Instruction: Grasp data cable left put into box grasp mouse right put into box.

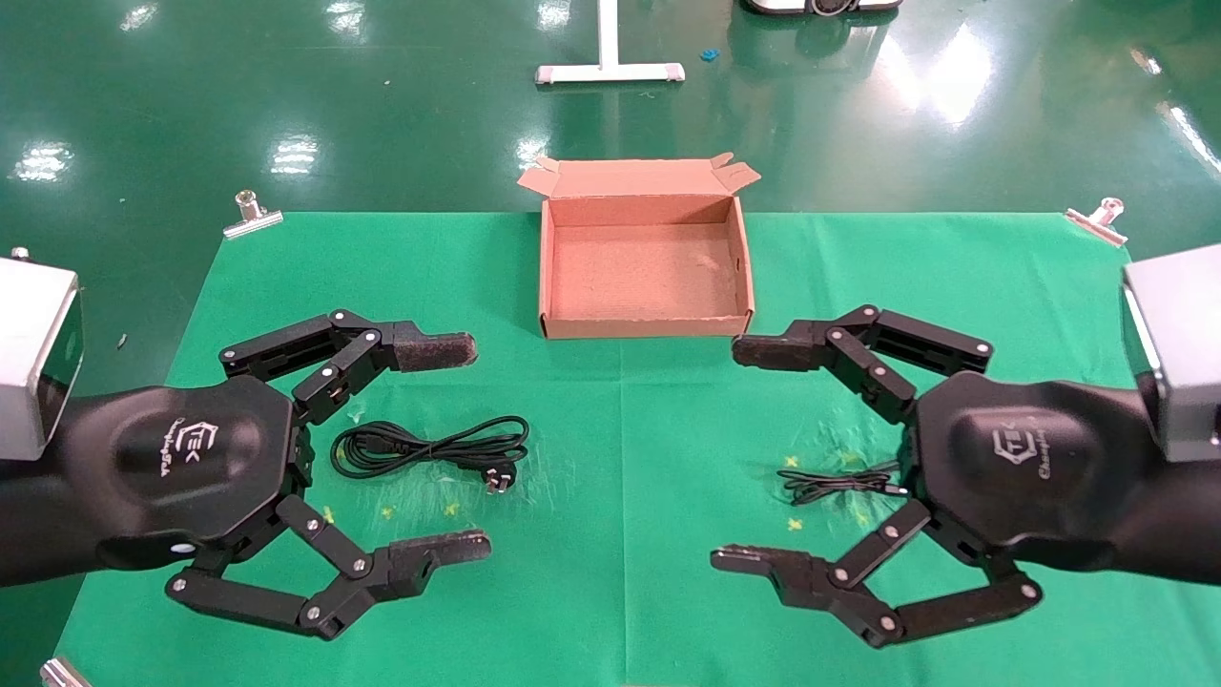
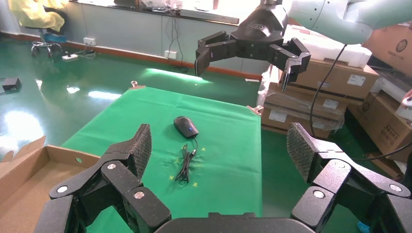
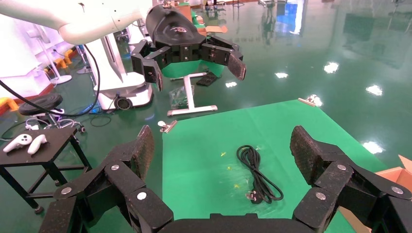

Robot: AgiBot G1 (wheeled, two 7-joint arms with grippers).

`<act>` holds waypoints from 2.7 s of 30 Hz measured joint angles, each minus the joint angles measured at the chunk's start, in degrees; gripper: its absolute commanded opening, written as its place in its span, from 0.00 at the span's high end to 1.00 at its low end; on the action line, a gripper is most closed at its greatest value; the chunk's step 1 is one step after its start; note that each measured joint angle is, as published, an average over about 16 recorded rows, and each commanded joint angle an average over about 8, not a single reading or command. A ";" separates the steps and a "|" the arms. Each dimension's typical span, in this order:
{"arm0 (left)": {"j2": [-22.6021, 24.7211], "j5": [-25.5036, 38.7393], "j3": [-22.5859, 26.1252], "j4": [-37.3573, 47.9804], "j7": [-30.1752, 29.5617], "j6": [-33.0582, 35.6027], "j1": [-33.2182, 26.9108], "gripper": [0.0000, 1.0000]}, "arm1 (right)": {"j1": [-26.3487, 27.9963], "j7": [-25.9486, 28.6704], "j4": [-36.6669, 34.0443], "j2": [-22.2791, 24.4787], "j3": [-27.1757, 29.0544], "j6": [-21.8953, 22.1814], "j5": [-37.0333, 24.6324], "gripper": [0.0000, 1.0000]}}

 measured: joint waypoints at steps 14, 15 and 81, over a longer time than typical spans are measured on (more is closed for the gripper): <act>0.00 0.00 0.00 0.00 0.00 0.00 0.00 0.00 | 0.00 0.00 0.00 0.00 0.00 0.00 0.00 0.00; 0.00 0.00 0.00 0.00 0.00 0.00 0.00 0.00 | 0.00 0.00 0.00 0.00 0.00 0.00 0.00 0.00; 20.47 83.99 30.43 -3.87 -21.54 -12.97 -20.42 0.00 | 0.76 -2.53 4.16 6.43 -2.75 5.26 -17.62 0.00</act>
